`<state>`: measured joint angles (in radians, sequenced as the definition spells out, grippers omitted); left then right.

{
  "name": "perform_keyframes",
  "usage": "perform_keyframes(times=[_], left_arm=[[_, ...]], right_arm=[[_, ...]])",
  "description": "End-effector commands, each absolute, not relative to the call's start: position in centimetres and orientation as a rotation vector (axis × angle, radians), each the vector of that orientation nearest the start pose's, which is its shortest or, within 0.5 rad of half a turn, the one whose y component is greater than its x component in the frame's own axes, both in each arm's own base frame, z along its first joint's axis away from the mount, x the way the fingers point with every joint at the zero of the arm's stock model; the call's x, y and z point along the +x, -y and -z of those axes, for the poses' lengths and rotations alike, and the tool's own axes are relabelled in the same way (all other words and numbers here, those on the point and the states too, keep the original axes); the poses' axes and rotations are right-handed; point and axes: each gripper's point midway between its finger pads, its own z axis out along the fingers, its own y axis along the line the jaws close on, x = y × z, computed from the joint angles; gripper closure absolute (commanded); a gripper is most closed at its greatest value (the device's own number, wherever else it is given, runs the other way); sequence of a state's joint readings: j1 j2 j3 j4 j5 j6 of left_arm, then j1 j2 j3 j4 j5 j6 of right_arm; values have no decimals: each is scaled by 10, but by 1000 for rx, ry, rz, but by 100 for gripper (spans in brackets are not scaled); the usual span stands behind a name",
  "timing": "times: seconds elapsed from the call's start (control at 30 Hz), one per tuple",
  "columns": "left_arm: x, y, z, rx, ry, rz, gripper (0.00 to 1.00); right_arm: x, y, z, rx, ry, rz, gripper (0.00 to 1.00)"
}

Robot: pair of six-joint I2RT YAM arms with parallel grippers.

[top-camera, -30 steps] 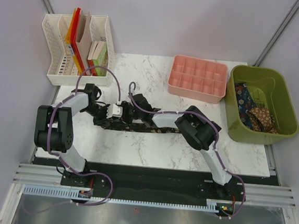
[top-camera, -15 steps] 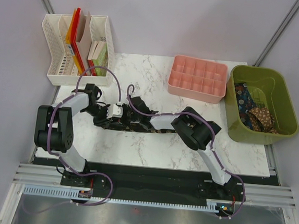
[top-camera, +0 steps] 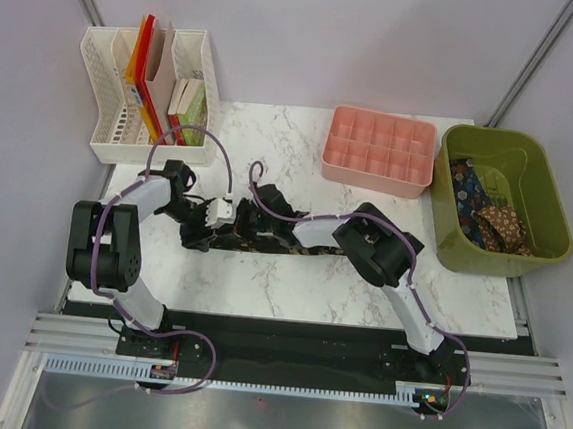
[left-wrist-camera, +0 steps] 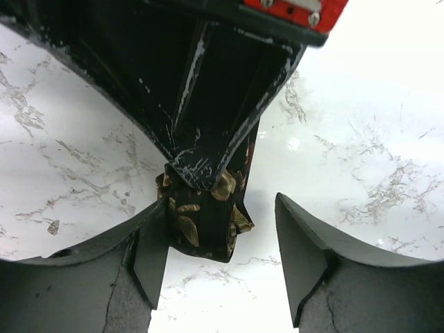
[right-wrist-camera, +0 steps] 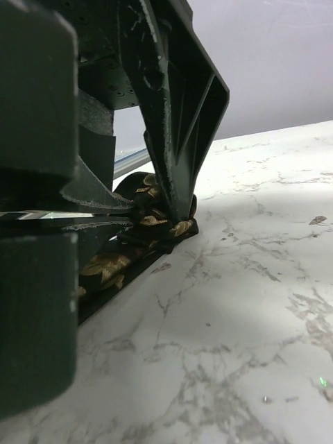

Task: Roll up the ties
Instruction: Roll the tie at the center of the board.

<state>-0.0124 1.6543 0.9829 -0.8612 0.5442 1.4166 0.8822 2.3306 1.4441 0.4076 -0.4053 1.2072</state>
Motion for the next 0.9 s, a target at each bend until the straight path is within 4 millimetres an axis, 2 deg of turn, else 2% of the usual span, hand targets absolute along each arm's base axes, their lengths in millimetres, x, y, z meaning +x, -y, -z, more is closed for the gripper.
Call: perform_keyframes(times=[0.0,0.2,0.43,0.63,0.77,0.87], left_arm=[[288,59,-38,1739,-2017,497,31],[295,61,-44,1717,-1997,478,27],[301,61,-41,1707,-1978,453,26],[297,64,-38,1720,-1952,462,26],[295,67,-40,1714,-1931,478,29],[294,70,-40,1716,-1925,484,35]], right_arm=[[293,-500,-22,87,-2554,-1431,100],[290,-494,-16,64,-2580,-1396,100],[283,-485,-5,31,-2615,-1343,100],[286,-484,-2,12,-2615,-1322,100],[287,-487,-7,-12,-2600,-1326,100],[289,-492,-15,-32,-2572,-1346,100]])
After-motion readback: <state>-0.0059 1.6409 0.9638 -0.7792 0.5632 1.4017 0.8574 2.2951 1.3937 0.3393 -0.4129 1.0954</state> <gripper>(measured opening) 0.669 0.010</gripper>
